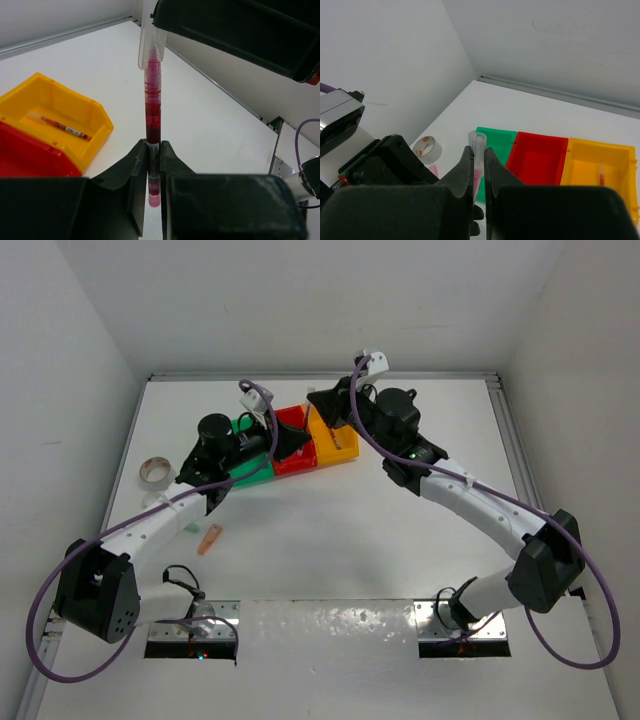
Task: Sort the stationery into containers
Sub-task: Close the pen cap on the pen.
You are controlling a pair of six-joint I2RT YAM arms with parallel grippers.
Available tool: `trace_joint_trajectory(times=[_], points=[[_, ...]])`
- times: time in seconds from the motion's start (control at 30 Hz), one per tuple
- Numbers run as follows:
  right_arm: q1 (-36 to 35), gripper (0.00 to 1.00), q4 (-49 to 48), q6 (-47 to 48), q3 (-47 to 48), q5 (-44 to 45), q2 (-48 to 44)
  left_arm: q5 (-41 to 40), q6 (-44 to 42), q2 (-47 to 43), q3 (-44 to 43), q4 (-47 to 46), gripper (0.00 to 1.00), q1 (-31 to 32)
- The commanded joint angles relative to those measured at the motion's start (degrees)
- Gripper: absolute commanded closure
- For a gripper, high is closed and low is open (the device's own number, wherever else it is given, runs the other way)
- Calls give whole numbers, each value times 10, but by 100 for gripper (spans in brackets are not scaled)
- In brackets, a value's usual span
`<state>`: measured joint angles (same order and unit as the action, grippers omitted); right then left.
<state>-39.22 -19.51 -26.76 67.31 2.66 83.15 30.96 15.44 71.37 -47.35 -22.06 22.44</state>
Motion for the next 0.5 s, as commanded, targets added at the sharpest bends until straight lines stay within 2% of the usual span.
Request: trace_joint_trajectory(times=[0.0, 0.47], points=[[-7, 100, 20, -11, -18, -24, -16, -17, -2, -14, -16, -81, 99, -3], [-29, 100, -16, -39, -84, -23, 21, 31, -15, -19, -9, -171, 100, -9]])
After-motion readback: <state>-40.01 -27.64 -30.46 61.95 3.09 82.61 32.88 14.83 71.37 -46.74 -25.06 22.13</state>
